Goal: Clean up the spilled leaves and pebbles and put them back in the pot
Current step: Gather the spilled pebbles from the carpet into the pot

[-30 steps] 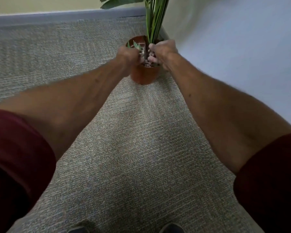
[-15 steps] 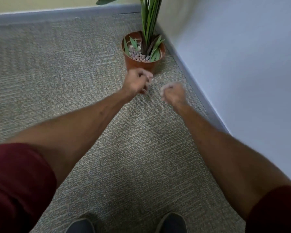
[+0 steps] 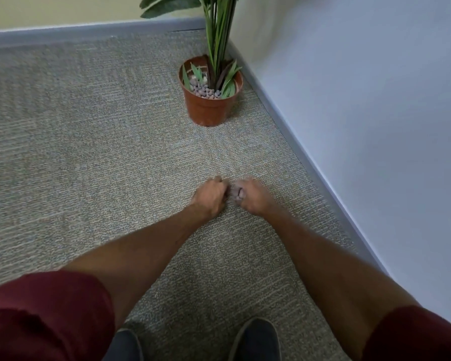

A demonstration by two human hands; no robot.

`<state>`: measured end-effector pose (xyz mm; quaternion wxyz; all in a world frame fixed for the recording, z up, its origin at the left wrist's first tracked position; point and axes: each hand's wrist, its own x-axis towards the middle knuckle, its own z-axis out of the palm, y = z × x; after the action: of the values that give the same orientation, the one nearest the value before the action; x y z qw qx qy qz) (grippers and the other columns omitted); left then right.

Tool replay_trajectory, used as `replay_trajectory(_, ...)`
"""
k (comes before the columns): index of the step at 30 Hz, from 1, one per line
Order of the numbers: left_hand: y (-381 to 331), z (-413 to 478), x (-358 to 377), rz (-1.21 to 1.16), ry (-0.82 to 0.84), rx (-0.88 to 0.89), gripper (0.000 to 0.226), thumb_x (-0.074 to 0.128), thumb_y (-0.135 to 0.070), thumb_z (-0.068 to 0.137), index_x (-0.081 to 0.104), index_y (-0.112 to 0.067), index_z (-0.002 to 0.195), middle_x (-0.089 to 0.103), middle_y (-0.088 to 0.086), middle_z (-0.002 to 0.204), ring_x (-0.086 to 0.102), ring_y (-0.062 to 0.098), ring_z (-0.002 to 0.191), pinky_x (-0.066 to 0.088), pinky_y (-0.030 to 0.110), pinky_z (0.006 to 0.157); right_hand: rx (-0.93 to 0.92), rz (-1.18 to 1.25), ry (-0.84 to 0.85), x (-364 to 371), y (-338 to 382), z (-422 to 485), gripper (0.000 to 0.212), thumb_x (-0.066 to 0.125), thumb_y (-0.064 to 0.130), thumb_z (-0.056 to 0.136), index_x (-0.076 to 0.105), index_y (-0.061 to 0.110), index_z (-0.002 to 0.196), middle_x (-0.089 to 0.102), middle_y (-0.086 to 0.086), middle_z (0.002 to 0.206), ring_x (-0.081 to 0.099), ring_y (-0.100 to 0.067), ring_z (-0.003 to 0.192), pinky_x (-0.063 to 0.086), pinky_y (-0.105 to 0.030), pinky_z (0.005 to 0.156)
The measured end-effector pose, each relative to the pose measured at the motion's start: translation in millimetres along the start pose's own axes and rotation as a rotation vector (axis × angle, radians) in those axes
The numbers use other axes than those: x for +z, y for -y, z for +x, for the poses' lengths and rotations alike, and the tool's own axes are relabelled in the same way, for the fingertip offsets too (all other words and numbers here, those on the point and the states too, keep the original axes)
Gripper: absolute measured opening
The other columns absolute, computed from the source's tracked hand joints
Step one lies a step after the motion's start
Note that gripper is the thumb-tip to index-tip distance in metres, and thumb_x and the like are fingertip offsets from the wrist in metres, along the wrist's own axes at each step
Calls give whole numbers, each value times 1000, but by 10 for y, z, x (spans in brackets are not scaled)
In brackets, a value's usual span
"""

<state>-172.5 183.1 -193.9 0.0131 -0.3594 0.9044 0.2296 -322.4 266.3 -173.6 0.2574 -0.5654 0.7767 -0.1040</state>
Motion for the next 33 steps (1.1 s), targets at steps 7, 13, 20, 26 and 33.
replay_trajectory(7,-129,-86,39,-34,-54,103,19,62,-12,104,60,-13,123,66,6,115,67,23,95,58,36,84,45,-2,75,-68,-57,-147,26,88,14,80,67,6,93,62,-3,87,54,-18,76,50,-38,71)
replay_trajectory(13,-259,-35,55,68,-46,121,38,72,-20,100,60,-15,135,63,6,127,67,25,113,61,41,97,43,11,74,74,-14,-318,23,70,11,92,60,17,72,59,0,71,52,-15,59,53,-34,64)
replay_trajectory(20,-215,-36,64,97,-70,100,29,70,-12,99,60,-13,126,64,7,123,69,25,104,62,38,89,-178,-17,-33,361,110,-551,7,60,9,96,62,4,92,52,-4,93,49,-19,83,39,-30,73)
replay_trajectory(26,-77,-64,-1,56,-40,65,14,62,-14,104,64,-14,118,64,5,120,67,24,101,61,39,86,-288,-73,-41,396,143,-645,6,62,8,97,68,5,96,61,-11,104,58,-25,91,52,-44,83)
replay_trajectory(33,122,-108,-205,-7,-83,-20,13,61,-13,103,68,-12,115,67,8,118,70,26,98,61,42,90,-503,-422,65,377,188,-658,39,61,0,99,63,9,137,63,-10,131,63,-23,114,60,-38,91)
